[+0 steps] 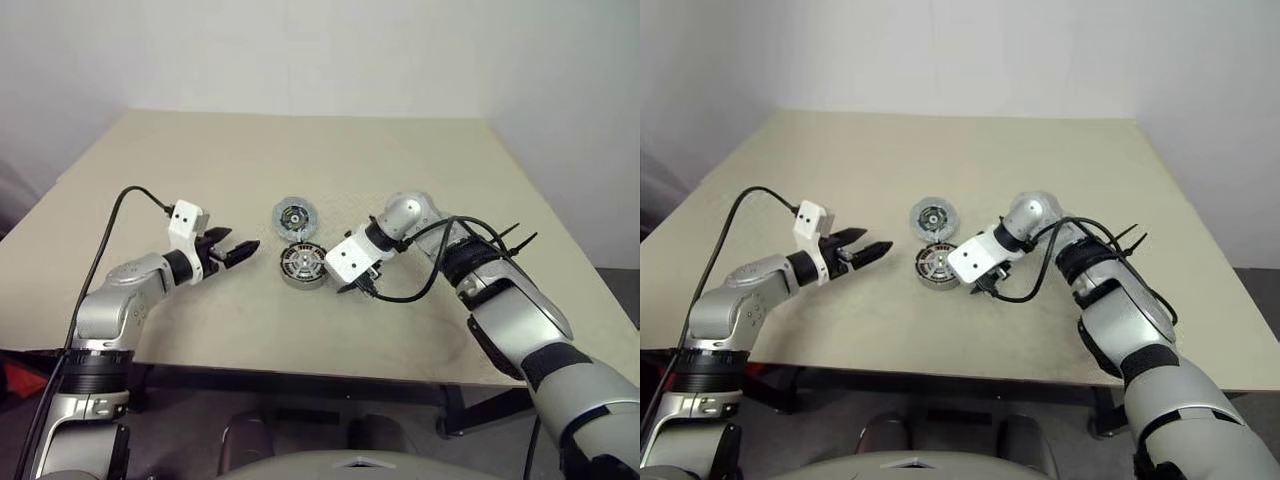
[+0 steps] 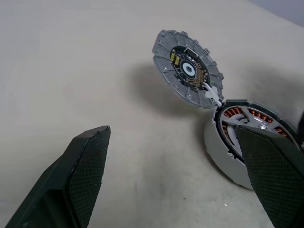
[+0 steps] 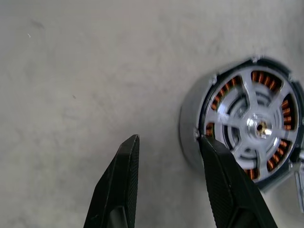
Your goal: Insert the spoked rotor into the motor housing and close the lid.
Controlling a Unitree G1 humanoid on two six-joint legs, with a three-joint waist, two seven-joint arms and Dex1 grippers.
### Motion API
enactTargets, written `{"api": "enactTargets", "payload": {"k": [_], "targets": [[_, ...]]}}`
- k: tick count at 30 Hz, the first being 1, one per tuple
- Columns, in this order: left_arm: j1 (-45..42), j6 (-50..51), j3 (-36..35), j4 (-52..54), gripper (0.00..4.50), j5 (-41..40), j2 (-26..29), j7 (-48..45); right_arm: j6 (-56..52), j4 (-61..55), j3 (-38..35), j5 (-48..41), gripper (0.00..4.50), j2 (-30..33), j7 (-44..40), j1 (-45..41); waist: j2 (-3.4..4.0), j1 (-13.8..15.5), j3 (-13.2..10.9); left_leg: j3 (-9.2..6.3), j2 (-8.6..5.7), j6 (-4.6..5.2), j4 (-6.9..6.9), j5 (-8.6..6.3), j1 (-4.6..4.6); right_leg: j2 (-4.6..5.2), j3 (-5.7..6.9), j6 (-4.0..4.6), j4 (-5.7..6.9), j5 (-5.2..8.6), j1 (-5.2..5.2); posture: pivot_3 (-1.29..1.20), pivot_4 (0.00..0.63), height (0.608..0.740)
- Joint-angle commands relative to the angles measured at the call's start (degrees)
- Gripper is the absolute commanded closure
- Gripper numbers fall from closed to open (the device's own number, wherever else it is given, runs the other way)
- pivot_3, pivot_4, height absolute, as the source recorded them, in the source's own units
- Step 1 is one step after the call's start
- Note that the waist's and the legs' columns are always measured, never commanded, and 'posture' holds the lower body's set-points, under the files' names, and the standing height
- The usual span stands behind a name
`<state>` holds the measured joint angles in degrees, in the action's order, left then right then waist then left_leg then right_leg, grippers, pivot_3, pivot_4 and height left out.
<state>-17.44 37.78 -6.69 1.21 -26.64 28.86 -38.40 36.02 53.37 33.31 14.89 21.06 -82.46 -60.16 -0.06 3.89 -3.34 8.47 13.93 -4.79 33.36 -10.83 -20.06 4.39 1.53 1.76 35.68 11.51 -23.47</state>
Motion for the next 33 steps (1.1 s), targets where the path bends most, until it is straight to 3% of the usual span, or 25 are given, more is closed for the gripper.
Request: {"api": "enactTargets", "payload": {"k": [1, 18, 33], "targets": [[0.52, 0.02, -0.56, 2.85, 0.00, -0.50, -0.01, 0.47, 2.05, 2.03, -0.58, 1.37, 2.21, -0.79, 1.67, -3.11, 0.00, 0.00, 0.00, 0.00, 0.01, 0.00, 0.00, 0.00, 0.01, 0.00, 0.00, 0.00, 0.00, 0.00, 0.00, 0.00, 0.000, 0.740], [1.47, -0.37, -1.24, 2.66, 0.00, -0.37, -0.15, 1.44, 7.20, -0.23, 0.45, 2.55, 2.21, -1.34, -2.17, -1.85, 0.00, 0.04, 0.00, 0.01, 0.01, 0.06, 0.03, -0.03, -0.13, -0.01, 0.00, 0.02, 0.00, 0.00, -0.33, 0.00, 0.000, 0.740], [1.85, -0.48, -0.94, 3.17, 0.00, 0.00, -0.15, 1.96, 5.01, 2.30, 0.99, 8.77, 2.21, -3.92, 8.45, -2.84, -0.01, -0.86, 0.00, 0.01, 0.02, 0.06, 0.06, -0.03, -0.01, -0.02, -0.04, 0.16, 0.21, -0.08, -0.32, 0.00, 0.000, 0.740]]}}
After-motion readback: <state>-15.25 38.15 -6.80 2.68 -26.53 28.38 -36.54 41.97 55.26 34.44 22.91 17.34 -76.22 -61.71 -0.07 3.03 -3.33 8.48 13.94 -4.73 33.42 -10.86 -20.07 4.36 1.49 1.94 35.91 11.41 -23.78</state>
